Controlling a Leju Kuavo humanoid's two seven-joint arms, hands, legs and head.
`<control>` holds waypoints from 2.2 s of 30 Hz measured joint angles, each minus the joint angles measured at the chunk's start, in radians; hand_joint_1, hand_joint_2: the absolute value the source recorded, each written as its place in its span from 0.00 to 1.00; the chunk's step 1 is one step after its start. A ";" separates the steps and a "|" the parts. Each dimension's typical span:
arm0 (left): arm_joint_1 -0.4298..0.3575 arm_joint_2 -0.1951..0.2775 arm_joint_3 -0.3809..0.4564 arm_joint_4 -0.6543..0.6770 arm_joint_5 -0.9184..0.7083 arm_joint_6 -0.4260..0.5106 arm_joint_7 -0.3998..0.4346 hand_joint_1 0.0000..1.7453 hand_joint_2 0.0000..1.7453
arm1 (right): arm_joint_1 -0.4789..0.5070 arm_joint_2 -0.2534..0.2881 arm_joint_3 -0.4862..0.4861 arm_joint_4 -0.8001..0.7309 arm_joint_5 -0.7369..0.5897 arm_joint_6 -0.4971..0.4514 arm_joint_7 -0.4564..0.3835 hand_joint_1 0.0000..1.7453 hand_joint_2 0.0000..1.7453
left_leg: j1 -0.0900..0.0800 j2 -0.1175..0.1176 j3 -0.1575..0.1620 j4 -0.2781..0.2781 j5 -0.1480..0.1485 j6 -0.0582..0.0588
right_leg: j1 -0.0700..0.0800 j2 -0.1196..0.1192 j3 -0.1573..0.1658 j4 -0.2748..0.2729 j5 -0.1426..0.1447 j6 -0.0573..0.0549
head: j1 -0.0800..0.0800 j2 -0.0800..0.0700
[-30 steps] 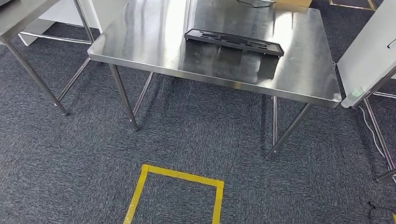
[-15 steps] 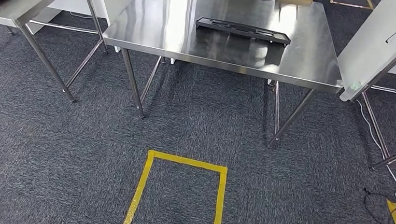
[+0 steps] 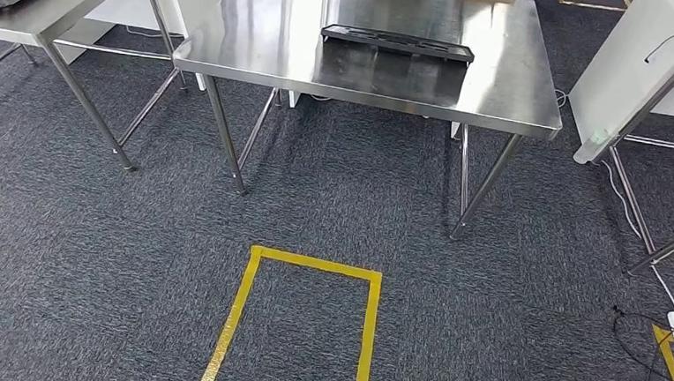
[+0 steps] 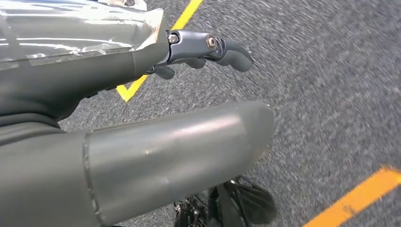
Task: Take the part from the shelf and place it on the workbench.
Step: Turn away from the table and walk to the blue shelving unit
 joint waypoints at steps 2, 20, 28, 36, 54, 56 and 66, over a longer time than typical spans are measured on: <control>-0.003 0.002 -0.002 0.000 -0.007 0.000 -0.001 0.00 0.00 | -0.004 0.001 -0.002 0.000 -0.004 -0.006 0.002 0.00 0.00 | 0.004 0.020 0.090 -0.125 0.042 -0.003 | 0.000 -0.010 -0.004 0.008 -0.002 0.006 | 0.000 0.000; -0.010 0.006 -0.021 0.000 -0.025 -0.011 -0.003 0.00 0.00 | -0.018 0.003 -0.021 0.001 -0.010 -0.016 -0.009 0.00 0.00 | -0.017 -0.045 0.105 -0.239 0.091 0.047 | 0.009 0.054 -0.038 0.030 0.001 0.059 | 0.008 0.000; -0.010 0.008 -0.021 0.000 -0.025 -0.003 -0.008 0.00 0.00 | -0.020 0.003 -0.021 0.001 -0.001 -0.015 -0.002 0.00 0.00 | -0.013 -0.013 0.007 -0.030 -0.035 0.016 | 0.002 0.014 -0.045 0.023 0.028 0.002 | 0.001 0.000; -0.008 0.010 -0.020 0.000 -0.017 0.003 -0.029 0.00 0.00 | -0.025 0.004 -0.021 0.002 0.025 0.009 0.013 0.00 0.00 | -0.012 0.041 0.121 -0.209 0.057 0.021 | 0.014 -0.033 -0.045 0.029 0.023 0.011 | 0.001 0.000; 0.000 0.004 -0.015 0.000 -0.010 0.015 -0.077 0.00 0.00 | -0.031 0.004 -0.017 0.004 0.057 0.031 0.026 0.00 0.00 | -0.023 -0.090 0.098 -0.250 0.106 0.047 | 0.016 0.065 -0.043 0.022 0.013 0.038 | 0.009 0.000; 0.002 0.005 -0.010 0.000 0.003 0.017 -0.113 0.00 0.00 | -0.033 0.006 -0.013 0.004 0.064 0.034 0.026 0.00 0.00 | -0.020 -0.078 0.088 -0.235 0.095 0.037 | 0.009 0.050 -0.039 0.017 0.023 0.019 | 0.007 0.000; 0.001 0.012 0.032 -0.002 0.062 -0.105 -0.279 0.00 0.00 | -0.028 0.009 0.000 0.005 0.081 0.039 0.035 0.00 0.00 | -0.004 0.043 0.099 -0.188 0.057 0.015 | 0.013 -0.040 -0.042 0.021 0.022 0.010 | 0.002 0.000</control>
